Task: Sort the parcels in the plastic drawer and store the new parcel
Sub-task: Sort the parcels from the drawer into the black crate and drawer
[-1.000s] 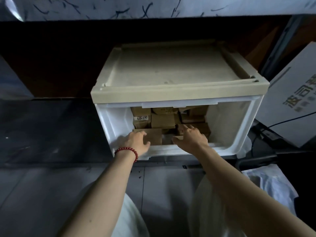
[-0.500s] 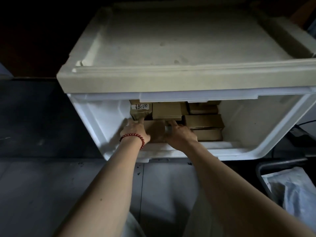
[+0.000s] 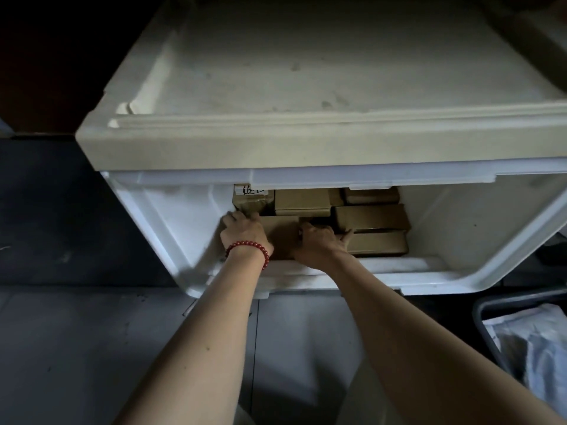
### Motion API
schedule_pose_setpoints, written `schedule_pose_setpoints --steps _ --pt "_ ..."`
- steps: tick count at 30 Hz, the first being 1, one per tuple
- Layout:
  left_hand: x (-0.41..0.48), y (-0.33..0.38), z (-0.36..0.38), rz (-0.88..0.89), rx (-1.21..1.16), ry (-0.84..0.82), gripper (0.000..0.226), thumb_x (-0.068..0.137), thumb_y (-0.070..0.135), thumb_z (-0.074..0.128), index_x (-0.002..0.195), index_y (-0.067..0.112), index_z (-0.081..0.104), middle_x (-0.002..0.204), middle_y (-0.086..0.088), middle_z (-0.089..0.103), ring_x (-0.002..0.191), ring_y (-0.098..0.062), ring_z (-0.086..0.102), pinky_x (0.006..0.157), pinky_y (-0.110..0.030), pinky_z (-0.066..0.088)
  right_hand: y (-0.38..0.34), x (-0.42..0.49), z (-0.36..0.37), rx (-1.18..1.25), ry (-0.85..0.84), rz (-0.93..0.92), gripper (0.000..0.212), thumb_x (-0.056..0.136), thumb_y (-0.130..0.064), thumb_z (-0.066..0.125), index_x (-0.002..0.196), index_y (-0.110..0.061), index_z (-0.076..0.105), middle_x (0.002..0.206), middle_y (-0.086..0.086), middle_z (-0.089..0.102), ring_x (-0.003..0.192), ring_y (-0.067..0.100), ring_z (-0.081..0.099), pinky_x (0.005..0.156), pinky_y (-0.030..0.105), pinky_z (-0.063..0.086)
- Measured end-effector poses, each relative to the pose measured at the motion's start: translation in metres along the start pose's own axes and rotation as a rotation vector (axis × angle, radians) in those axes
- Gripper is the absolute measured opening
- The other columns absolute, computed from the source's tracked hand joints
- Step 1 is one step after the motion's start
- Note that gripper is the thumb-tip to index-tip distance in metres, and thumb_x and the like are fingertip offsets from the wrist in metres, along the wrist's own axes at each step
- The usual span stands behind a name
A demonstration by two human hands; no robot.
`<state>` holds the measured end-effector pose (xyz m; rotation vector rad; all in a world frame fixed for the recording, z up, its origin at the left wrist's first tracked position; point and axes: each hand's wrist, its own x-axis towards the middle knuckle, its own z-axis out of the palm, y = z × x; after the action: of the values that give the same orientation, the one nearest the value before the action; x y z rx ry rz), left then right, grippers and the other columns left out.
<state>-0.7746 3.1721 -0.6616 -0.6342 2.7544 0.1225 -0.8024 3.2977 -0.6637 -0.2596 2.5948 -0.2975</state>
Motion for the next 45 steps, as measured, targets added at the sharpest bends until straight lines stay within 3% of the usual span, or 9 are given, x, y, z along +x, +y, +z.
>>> schedule_pose_setpoints --steps 4,13,20,24,29,32,36,40,45 --pt "0.002 -0.002 -0.004 -0.013 -0.063 -0.001 0.074 0.084 0.04 0.067 0.144 0.014 0.031 0.145 -0.018 0.03 0.133 -0.037 0.028 0.103 -0.04 0.038 0.001 0.007 0.002 0.089 -0.009 0.011 0.063 0.09 -0.046 0.054 0.146 -0.026 0.034 0.133 0.005 0.056 0.137 0.026 0.036 0.112 0.066 -0.007" --pt "-0.003 -0.001 -0.01 -0.016 -0.351 -0.009 0.071 0.085 0.032 0.069 0.145 0.023 0.032 0.147 -0.019 0.023 0.136 -0.036 0.028 0.108 -0.044 0.034 0.014 0.021 0.007 0.375 -0.066 -0.039 0.069 0.079 -0.042 0.063 0.143 -0.029 0.041 0.134 0.003 0.056 0.13 0.026 0.046 0.114 0.055 0.022" --pt "-0.009 -0.011 -0.012 0.094 -0.419 0.094 0.069 0.088 0.034 0.065 0.147 0.024 0.031 0.151 -0.012 0.031 0.144 -0.029 0.016 0.116 -0.044 0.018 0.021 0.023 0.007 0.499 -0.017 -0.022 0.042 0.082 -0.034 0.066 0.123 -0.026 0.06 0.106 -0.001 0.067 0.113 0.023 0.058 0.113 0.055 0.026" --pt "-0.013 -0.014 -0.016 0.12 -0.44 0.18 0.068 0.086 0.04 0.066 0.146 0.027 0.034 0.151 -0.007 0.036 0.144 -0.028 0.018 0.118 -0.043 0.012 0.024 0.014 0.001 0.625 0.016 0.0 0.047 0.08 -0.037 0.069 0.125 -0.025 0.061 0.087 -0.006 0.066 0.111 0.023 0.061 0.113 0.054 0.027" --pt "-0.028 -0.011 -0.026 0.169 -0.472 0.237 0.07 0.084 0.042 0.068 0.145 0.029 0.035 0.15 -0.001 0.038 0.143 -0.025 0.022 0.116 -0.038 0.008 0.021 -0.008 -0.009 0.762 0.023 -0.027 0.067 0.07 -0.042 0.072 0.131 -0.019 0.056 0.113 0.003 0.068 0.114 0.027 0.06 0.108 0.049 0.037" --pt "-0.038 -0.014 -0.031 0.183 -0.552 0.283 0.07 0.081 0.04 0.071 0.143 0.03 0.039 0.148 0.0 0.04 0.14 -0.027 0.027 0.115 -0.039 0.017 0.022 -0.025 -0.018 0.82 0.042 -0.067 0.046 0.087 -0.021 0.069 0.13 -0.01 0.057 0.121 0.008 0.065 0.112 0.025 0.061 0.098 0.035 0.049" --pt "-0.052 -0.019 -0.039 0.175 -0.636 0.292 0.076 0.077 0.041 0.075 0.142 0.03 0.038 0.149 -0.004 0.037 0.136 -0.032 0.034 0.109 -0.044 0.035 0.019 -0.048 -0.028 0.937 0.105 -0.124 0.029 0.087 -0.018 0.068 0.115 -0.012 0.062 0.117 0.011 0.065 0.103 0.024 0.061 0.077 0.03 0.053" --pt "-0.079 -0.019 -0.045 0.173 -0.748 0.342 0.079 0.076 0.044 0.075 0.143 0.03 0.035 0.15 -0.002 0.033 0.132 -0.026 0.04 0.1 -0.036 0.041 0.017 -0.067 -0.029 1.029 0.147 -0.167 0.071 0.069 -0.041 0.069 0.135 -0.022 0.051 0.132 0.009 0.05 0.122 0.028 0.05 0.106 0.041 0.043" --pt "-0.119 -0.021 -0.05 0.192 -0.891 0.307 0.081 0.075 0.045 0.076 0.143 0.035 0.032 0.15 -0.001 0.032 0.131 -0.026 0.04 0.088 -0.032 0.04 0.029 -0.101 -0.036 1.147 0.154 -0.136 0.084 0.075 -0.038 0.075 0.147 -0.021 0.036 0.14 0.006 0.043 0.121 0.029 0.051 0.101 0.041 0.047"
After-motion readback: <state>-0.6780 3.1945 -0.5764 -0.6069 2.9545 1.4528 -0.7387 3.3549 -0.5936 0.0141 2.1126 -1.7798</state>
